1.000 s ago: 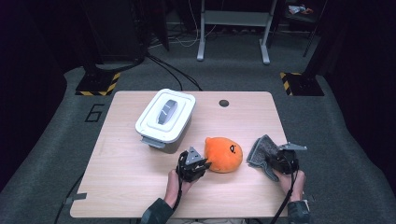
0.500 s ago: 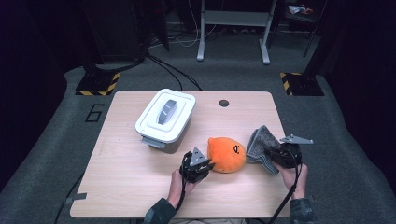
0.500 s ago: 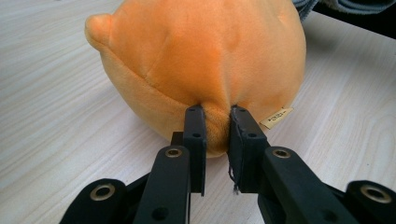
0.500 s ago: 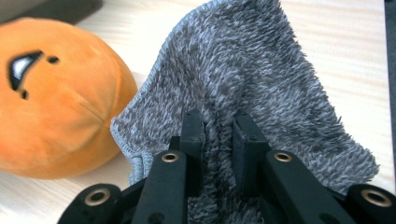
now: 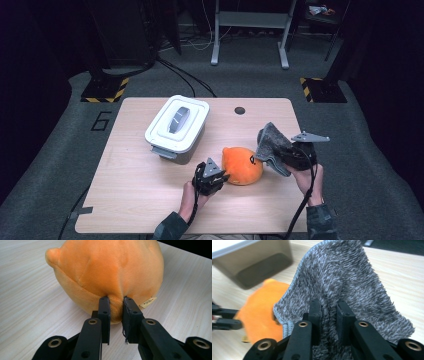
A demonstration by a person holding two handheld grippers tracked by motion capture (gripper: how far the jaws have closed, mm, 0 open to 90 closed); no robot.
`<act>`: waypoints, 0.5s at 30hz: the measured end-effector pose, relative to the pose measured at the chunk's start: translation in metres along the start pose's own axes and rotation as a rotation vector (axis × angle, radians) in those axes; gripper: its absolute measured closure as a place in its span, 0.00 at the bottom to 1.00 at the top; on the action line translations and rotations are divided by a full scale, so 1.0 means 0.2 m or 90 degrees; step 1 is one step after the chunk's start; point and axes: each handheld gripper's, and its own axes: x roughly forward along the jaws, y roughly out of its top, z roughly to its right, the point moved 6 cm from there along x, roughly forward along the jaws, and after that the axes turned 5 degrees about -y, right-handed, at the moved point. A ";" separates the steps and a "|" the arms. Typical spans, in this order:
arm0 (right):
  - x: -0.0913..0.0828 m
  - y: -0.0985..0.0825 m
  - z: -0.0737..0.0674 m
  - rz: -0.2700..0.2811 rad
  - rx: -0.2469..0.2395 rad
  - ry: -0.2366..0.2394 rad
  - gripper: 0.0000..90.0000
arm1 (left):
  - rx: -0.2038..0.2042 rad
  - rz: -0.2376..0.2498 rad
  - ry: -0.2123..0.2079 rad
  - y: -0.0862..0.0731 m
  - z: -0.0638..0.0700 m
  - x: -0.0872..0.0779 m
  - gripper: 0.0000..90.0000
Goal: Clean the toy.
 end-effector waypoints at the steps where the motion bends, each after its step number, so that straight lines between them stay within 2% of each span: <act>1: 0.00 0.02 -0.03 -0.002 -0.003 0.008 0.85 | -0.004 -0.003 -0.004 0.00 0.00 0.00 0.87; 3: 0.00 0.07 -0.10 0.002 -0.014 0.031 0.85 | -0.001 0.000 0.000 0.00 0.00 0.00 0.87; 6: -0.02 0.12 -0.17 0.013 -0.020 0.049 0.85 | 0.001 0.001 0.001 0.00 0.00 0.00 0.87; 9: -0.01 0.15 -0.23 0.018 -0.029 0.070 0.85 | 0.003 0.001 0.001 0.00 0.00 0.00 0.87; 10: -0.01 0.15 -0.23 0.018 -0.029 0.070 0.85 | 0.003 0.001 0.001 0.00 0.00 0.00 0.87; 11: 0.03 0.16 -0.28 0.007 -0.036 0.080 0.85 | 0.001 0.006 0.002 0.01 0.00 0.00 0.87; 13: 0.06 0.16 -0.30 -0.002 -0.041 0.084 0.85 | -0.001 0.004 -0.001 0.01 0.00 0.00 0.87; 15: 0.13 0.16 -0.35 -0.024 -0.058 0.093 0.85 | 0.005 0.007 0.002 0.03 0.00 0.00 0.87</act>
